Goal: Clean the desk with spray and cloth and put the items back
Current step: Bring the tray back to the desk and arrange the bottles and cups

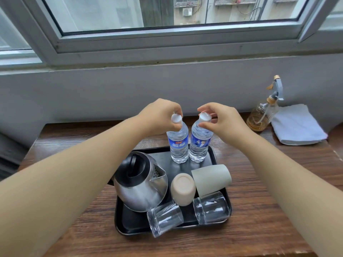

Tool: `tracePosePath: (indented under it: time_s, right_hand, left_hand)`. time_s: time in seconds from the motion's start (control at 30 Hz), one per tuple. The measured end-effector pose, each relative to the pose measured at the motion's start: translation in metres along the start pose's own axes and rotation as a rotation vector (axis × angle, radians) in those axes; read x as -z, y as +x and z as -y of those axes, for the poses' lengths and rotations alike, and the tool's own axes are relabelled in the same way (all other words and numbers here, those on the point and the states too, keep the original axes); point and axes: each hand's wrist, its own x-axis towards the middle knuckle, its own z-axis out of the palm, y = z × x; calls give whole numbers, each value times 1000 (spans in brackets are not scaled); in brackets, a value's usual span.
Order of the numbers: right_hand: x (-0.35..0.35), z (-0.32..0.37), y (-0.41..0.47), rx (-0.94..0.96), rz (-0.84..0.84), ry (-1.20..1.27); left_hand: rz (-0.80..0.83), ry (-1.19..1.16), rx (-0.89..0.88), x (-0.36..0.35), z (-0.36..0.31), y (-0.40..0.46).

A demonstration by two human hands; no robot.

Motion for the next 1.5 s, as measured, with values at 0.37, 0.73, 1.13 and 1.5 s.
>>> tracePosePath:
  time_s: [0.37,0.73,1.13,1.5]
  right_hand:
    - [-2,-20,-9,13,56,264]
    - [-31,-54,-24,-118,78,536]
    - [-71,-85,-24,-313,141,458]
    - [-68,-96,-18,-333,196,592]
  left_hand:
    - [41,-275,165,-36,2,-8]
    - [564,-412,258,-57,41,-1]
    - [514,-323,148,-77,42,26]
    - [471,-345,93,-89,52,31]
